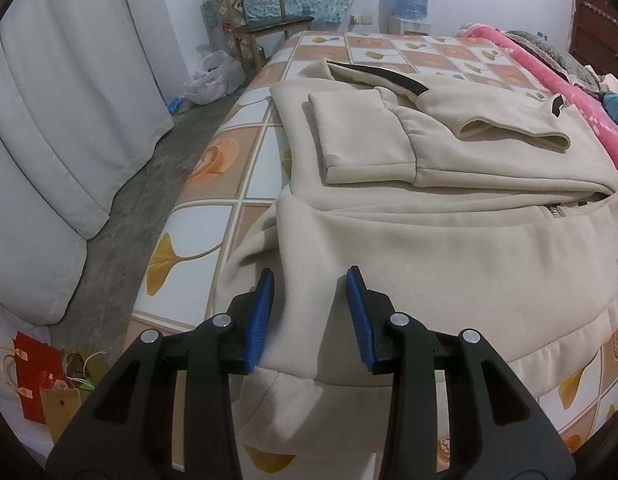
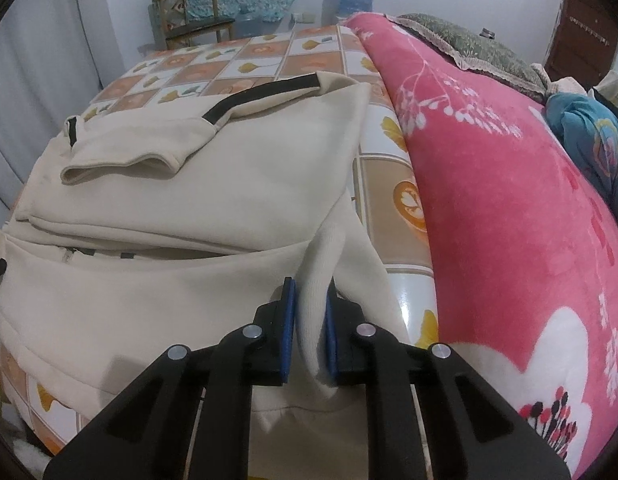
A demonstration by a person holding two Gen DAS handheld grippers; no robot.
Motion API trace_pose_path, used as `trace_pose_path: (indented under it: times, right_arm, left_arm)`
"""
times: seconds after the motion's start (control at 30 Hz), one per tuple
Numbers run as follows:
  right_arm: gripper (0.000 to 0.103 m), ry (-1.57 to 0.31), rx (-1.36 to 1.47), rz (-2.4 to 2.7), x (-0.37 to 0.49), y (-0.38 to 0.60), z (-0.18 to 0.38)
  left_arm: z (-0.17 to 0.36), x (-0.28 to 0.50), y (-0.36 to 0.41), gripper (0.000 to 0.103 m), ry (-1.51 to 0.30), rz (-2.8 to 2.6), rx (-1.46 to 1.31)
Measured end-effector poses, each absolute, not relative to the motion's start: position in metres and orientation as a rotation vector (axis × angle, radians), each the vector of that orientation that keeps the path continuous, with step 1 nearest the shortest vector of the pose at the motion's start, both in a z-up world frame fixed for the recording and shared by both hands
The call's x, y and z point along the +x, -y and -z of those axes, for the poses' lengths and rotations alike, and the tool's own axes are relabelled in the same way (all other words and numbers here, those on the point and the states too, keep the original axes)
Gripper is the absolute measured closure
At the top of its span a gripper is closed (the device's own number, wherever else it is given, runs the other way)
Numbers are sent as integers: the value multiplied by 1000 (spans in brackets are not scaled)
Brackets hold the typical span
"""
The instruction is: Fold large clothes
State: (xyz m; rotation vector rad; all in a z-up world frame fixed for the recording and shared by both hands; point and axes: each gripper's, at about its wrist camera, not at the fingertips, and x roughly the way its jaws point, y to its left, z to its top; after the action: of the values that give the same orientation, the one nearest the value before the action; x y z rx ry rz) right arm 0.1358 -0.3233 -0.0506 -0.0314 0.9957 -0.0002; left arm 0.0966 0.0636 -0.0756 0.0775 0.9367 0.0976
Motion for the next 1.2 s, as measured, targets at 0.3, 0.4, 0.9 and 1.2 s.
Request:
trace_pose_path:
  times: [0.3, 0.4, 0.9, 1.2]
  right_arm:
    - [89, -999, -22, -2, 137, 324, 51]
    - [89, -1000, -15, -1, 138, 325, 53]
    - [89, -1001, -16, 0, 138, 326, 54]
    - [89, -1002, -14, 1, 138, 326, 54]
  left_arm:
    - [76, 96, -61, 67, -940, -106, 92]
    - [76, 96, -60, 67, -938, -109, 98]
    - [76, 95, -58, 67, -933, -116, 116]
    - [75, 95, -58, 67, -933, -117, 118]
